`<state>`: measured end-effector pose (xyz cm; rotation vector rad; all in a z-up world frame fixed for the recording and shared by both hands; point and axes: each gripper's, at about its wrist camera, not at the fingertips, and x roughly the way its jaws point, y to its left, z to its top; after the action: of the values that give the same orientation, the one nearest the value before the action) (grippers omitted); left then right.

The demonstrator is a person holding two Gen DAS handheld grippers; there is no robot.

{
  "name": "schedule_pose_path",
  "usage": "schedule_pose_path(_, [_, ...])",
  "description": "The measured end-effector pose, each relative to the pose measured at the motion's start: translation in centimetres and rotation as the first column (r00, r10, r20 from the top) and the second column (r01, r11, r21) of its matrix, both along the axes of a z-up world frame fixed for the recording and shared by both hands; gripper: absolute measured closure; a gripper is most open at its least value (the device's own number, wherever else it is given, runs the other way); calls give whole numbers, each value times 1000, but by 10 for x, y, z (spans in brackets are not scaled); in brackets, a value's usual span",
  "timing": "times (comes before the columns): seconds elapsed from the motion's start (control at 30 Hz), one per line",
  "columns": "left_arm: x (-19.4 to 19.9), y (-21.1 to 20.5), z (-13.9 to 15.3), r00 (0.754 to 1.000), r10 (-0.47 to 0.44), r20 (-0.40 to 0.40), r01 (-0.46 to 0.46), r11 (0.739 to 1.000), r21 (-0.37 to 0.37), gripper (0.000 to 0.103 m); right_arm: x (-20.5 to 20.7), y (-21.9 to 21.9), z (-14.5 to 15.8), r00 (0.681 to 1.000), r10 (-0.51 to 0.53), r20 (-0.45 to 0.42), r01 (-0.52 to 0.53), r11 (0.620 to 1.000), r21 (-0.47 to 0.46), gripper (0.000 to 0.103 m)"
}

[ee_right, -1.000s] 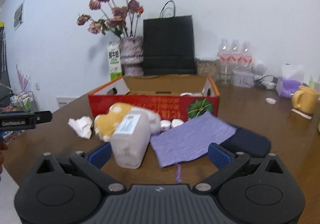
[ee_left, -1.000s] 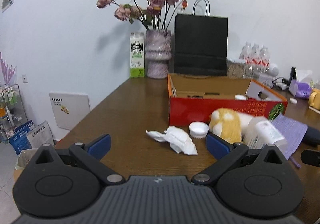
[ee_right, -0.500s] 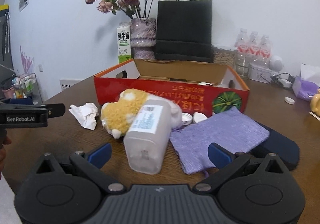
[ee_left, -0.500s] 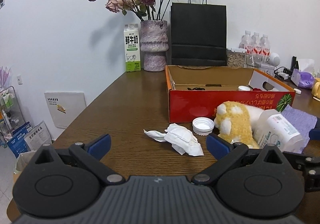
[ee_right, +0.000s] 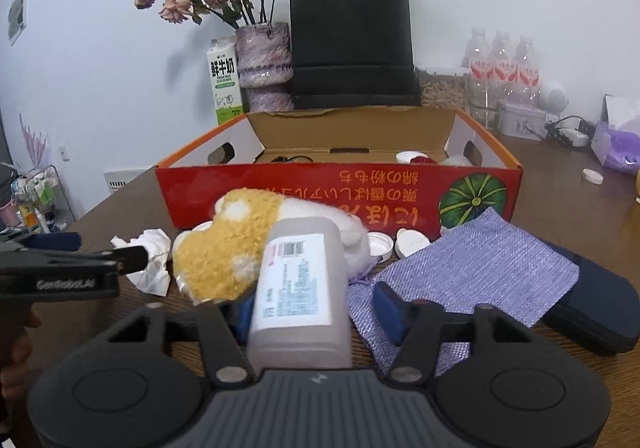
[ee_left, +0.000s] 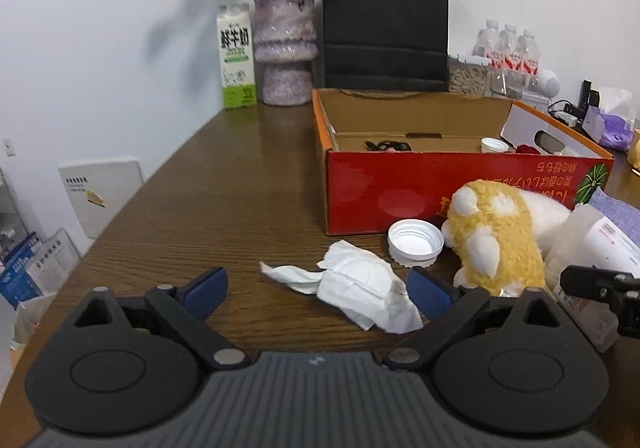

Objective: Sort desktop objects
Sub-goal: 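Grasp the white plastic bottle with the right gripper while the left grasps the crumpled tissue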

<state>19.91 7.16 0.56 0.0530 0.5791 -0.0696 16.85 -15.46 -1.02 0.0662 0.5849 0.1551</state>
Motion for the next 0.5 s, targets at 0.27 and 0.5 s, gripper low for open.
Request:
schedule_pose_path(0.27, [15, -1, -7, 998, -48, -45, 46, 998, -49, 76, 4, 1, -4, 1000, 16, 0, -16, 1000, 3, 63])
schedule_pose_path(0.5, [1, 4, -2, 999, -42, -3, 42, 996, -78, 88, -3, -3, -3, 1000, 25, 16, -25, 1000, 18, 63])
